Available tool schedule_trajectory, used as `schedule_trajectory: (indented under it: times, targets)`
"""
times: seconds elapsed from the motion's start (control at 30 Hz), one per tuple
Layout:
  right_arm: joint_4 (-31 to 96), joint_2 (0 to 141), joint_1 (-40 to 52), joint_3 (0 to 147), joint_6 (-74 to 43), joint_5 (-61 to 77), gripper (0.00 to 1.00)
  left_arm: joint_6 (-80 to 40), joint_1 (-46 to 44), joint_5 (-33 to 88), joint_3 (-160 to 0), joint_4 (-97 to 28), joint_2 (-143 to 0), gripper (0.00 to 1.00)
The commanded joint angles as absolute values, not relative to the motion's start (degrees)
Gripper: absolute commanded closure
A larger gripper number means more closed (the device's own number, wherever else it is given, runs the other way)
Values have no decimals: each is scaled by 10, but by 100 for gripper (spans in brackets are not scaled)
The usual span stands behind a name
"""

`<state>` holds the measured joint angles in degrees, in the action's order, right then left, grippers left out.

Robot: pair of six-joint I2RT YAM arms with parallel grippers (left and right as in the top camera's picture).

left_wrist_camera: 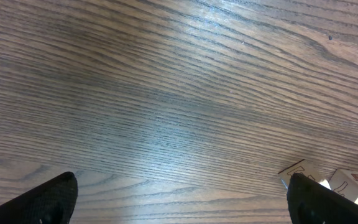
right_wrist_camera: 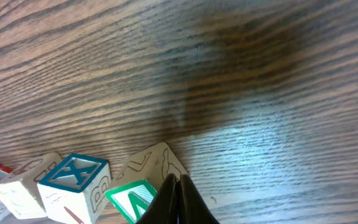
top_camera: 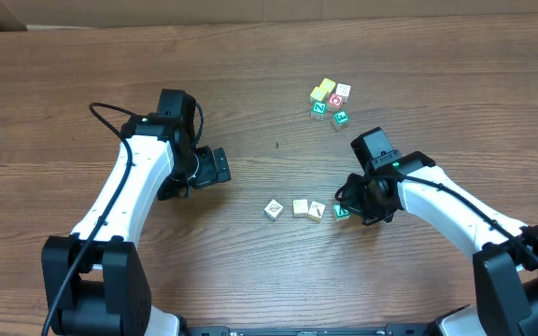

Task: Flip 3 blocks

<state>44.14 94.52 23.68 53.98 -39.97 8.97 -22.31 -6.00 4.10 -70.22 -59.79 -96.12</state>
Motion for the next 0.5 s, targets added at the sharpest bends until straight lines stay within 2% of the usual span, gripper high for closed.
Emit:
schedule_trajectory:
  times: [0.0, 0.2, 0.47]
  targets:
    - [438, 947, 239, 536, -436, 116, 96, -221, -60, 43, -706, -597, -955, 0]
    - [439, 947, 239, 536, -456, 126, 96, -221, -60, 43, -706, -597, -955, 0]
    - [440, 947, 239, 536, -556, 156, 96, -221, -60, 43, -706, -597, -955, 0]
